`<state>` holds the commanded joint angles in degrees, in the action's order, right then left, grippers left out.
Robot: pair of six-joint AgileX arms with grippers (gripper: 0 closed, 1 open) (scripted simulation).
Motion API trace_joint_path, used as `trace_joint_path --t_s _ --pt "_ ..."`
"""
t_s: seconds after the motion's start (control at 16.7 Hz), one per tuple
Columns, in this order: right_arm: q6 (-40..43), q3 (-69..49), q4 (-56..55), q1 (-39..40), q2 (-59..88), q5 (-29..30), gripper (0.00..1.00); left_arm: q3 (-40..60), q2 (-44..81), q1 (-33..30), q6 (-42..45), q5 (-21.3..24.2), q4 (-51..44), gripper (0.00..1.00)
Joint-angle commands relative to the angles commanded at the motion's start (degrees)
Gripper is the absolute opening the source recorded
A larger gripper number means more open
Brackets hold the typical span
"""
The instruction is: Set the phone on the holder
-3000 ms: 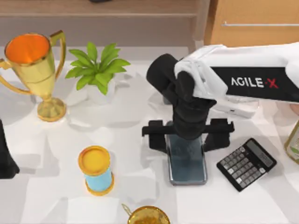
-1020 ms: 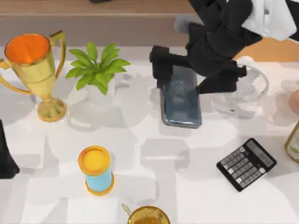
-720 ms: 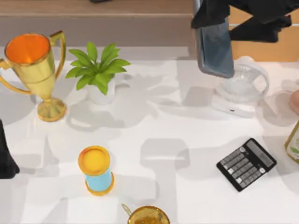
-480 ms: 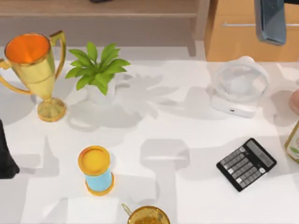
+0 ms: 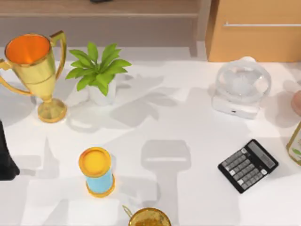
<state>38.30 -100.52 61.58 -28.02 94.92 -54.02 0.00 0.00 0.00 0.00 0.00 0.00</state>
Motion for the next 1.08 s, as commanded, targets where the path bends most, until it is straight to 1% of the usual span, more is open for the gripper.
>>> trace_joint_path --t_s 0.3,0.42,0.54,0.66,0.78,1.08 --pt "28.54 5.01 4.23 -19.50 4.83 -5.91 0.00 0.00 0.00 0.00 0.00 0.00 0.00 1.00" --pt "37.93 7.24 5.67 -25.96 7.27 -7.64 0.00 0.00 0.00 0.00 0.00 0.00 0.00 1.00" --pt "45.13 9.34 6.92 -30.90 9.96 -8.99 0.00 0.00 0.00 0.00 0.00 0.00 0.00 1.00" --pt "50.27 11.02 7.93 -34.53 12.29 -9.99 0.00 0.00 0.00 0.00 0.00 0.00 0.00 1.00" --pt "52.90 11.99 8.47 -36.46 13.59 -10.54 0.00 0.00 0.00 0.00 0.00 0.00 0.00 1.00" --pt "53.48 12.21 8.58 -36.89 13.88 -10.67 0.00 0.00 0.00 0.00 0.00 0.00 0.00 1.00"
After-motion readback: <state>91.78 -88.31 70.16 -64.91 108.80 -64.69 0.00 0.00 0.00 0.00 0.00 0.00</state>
